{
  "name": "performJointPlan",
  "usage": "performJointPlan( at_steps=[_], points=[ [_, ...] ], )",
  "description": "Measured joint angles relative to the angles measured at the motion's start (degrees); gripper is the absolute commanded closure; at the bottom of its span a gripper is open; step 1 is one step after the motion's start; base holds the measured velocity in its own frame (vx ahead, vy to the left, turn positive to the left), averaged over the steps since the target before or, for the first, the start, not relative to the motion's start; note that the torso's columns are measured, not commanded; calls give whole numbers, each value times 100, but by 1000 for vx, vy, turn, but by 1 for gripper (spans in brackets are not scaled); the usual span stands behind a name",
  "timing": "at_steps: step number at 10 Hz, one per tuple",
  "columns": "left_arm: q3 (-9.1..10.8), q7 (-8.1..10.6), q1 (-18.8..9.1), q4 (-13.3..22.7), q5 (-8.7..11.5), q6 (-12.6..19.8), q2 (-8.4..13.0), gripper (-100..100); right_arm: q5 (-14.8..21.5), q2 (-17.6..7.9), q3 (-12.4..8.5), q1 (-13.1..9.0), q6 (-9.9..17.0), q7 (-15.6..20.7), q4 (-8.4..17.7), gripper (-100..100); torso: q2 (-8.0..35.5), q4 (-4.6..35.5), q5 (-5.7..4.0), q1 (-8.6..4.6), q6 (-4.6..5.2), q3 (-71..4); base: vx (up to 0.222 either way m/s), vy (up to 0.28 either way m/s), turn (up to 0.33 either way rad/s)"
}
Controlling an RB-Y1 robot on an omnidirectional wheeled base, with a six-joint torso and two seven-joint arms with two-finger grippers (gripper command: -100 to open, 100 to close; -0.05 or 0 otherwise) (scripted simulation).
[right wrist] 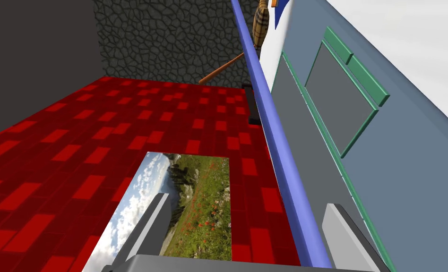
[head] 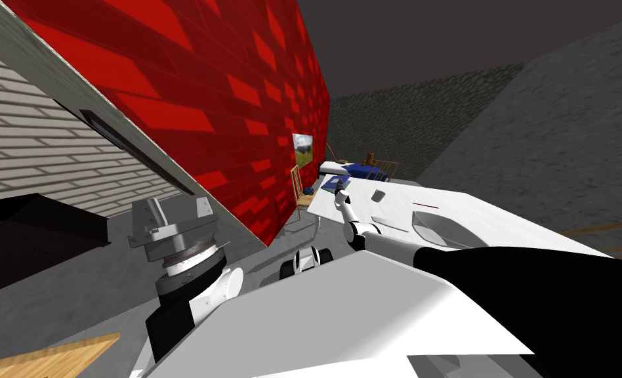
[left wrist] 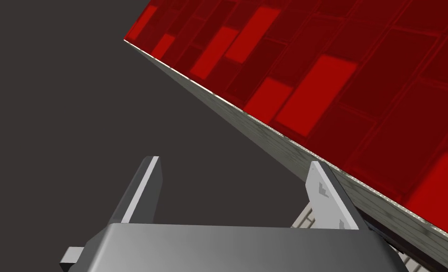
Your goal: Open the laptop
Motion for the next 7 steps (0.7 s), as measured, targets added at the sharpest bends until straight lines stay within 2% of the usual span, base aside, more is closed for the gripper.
performJointPlan(
  at_steps=[1, 2, 7],
  points=[
    [0, 0, 0, 0, 0, 0, 0, 0, -69, -11, -43, -131, -4, 122, 86, -100, -6, -3, -1, -1, -1, -4, -23, -5, -4],
    [0, 0, 0, 0, 0, 0, 0, 0, -76, -9, -48, -136, -9, 151, 99, 0, -19, -10, -5, -3, -2, -11, -8, 0, -7],
    [0, 0, 1, 0, 0, 0, 0, 0, -77, 3, -55, -101, -20, 151, 127, 0, -26, -21, -13, -13, -2, -16, 0, 0, 0]
  ],
)
